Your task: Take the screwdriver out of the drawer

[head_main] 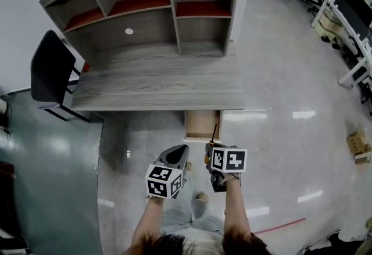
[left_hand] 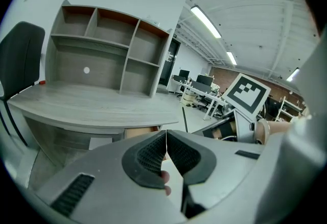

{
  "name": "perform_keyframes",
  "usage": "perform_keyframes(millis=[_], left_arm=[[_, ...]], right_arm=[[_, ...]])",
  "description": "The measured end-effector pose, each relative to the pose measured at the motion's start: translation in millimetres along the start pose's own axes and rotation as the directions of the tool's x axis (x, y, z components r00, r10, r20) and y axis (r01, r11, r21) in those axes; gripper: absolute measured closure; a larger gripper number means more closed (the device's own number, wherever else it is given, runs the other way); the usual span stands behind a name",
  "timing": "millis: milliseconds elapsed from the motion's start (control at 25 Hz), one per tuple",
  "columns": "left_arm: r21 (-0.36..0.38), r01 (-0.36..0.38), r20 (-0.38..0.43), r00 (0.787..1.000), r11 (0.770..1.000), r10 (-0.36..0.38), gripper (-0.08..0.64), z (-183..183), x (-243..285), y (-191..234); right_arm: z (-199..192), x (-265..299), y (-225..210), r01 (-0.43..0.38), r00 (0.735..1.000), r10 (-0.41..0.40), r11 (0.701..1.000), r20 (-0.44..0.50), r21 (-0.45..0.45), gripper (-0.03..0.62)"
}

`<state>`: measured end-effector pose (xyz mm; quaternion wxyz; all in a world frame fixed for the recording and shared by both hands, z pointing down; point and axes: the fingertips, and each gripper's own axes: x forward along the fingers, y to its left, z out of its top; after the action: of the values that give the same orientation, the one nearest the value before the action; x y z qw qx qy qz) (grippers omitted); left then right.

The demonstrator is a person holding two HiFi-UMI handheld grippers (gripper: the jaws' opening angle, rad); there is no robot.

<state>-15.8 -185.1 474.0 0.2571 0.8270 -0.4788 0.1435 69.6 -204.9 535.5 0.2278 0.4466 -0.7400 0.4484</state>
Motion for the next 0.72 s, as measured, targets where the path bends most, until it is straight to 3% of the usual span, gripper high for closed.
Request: perform_keyframes(millis=[720], left_arm=[[0.092, 0.001, 0.096, 0.995, 0.996, -0.01, 0.541, 19, -59, -61]], right_arm=[[-9, -82, 22, -0.021, 0.996, 0.031, 0.993, 0.086, -0.114, 0.508]])
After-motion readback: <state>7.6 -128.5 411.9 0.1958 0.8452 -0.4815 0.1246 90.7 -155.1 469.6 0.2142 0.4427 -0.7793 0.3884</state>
